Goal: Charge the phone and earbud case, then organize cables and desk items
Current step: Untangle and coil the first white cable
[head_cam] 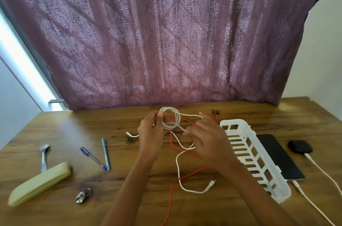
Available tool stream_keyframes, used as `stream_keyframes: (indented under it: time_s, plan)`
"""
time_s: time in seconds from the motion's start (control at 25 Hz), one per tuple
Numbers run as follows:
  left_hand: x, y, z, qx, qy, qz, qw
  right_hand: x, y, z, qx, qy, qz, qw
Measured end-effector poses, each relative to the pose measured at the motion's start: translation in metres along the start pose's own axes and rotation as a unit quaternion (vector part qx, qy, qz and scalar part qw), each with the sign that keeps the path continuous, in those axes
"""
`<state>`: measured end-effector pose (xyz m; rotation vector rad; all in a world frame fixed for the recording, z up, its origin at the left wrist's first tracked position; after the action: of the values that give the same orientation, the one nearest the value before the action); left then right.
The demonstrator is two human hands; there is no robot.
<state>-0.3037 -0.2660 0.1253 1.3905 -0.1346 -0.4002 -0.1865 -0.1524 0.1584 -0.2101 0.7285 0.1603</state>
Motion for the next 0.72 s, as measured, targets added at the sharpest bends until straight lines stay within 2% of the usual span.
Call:
stream_keyframes:
  time_s: [0.04, 0.08, 0.12, 0.16, 0.2, 0.28, 0.32, 0.36, 0.48, 0.56, 0.64, 0.72]
  plan:
    - [0.000, 0.000, 0.002, -0.001, 0.003, 0.003, 1.000, 0.001, 0.012, 0.005, -0.115, 0.011, -0.065, 0.991]
    - [0.000, -0.001, 0.004, 0.000, 0.005, 0.008, 1.000, 0.004, 0.024, 0.007, -0.230, 0.028, -0.138, 0.963]
    - [0.001, -0.002, 0.006, 0.005, 0.006, 0.015, 1.000, 0.006, 0.034, 0.006, -0.330, 0.047, -0.211, 0.919]
    - [0.001, -0.006, 0.008, 0.009, 0.007, 0.026, 1.000, 0.010, 0.045, 0.002, -0.432, 0.072, -0.273, 0.856]
    - [0.001, -0.010, 0.009, 0.013, 0.004, 0.033, 0.999, 0.014, 0.056, -0.003, -0.540, 0.101, -0.317, 0.773]
    - [0.001, -0.016, 0.011, 0.026, 0.003, 0.046, 0.999, 0.018, 0.071, -0.014, -0.723, 0.148, -0.354, 0.574]
    - [0.001, -0.017, 0.012, 0.045, 0.005, 0.056, 0.997, 0.020, 0.077, -0.019, -0.765, 0.161, -0.370, 0.502]
    - [0.002, -0.017, 0.012, 0.073, 0.006, 0.066, 0.995, 0.024, 0.082, -0.024, -0.776, 0.165, -0.389, 0.469]
    - [0.004, -0.011, 0.010, 0.150, 0.003, 0.083, 0.985, 0.040, 0.092, -0.042, -0.753, 0.142, -0.437, 0.471]
    - [0.001, -0.008, 0.014, 0.131, 0.016, 0.071, 0.989, 0.043, 0.085, -0.051, -0.752, 0.069, -0.429, 0.496]
    - [-0.002, -0.005, 0.018, 0.079, 0.035, 0.054, 0.995, 0.048, 0.080, -0.057, -0.690, -0.029, -0.434, 0.579]
    - [-0.005, -0.006, 0.021, 0.010, 0.053, 0.038, 0.998, 0.052, 0.083, -0.058, -0.614, -0.059, -0.436, 0.655]
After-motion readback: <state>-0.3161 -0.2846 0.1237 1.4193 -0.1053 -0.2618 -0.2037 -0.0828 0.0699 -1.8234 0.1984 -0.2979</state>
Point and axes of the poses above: each hand's wrist, its own x-axis away from the middle knuckle, its own z-axis out of the back of the hand, y = z × x, the point moved 8 cm from there along -x, towards the middle knuckle, and after that the axes turned 8 degrees about -y, right-handed, at the moved point
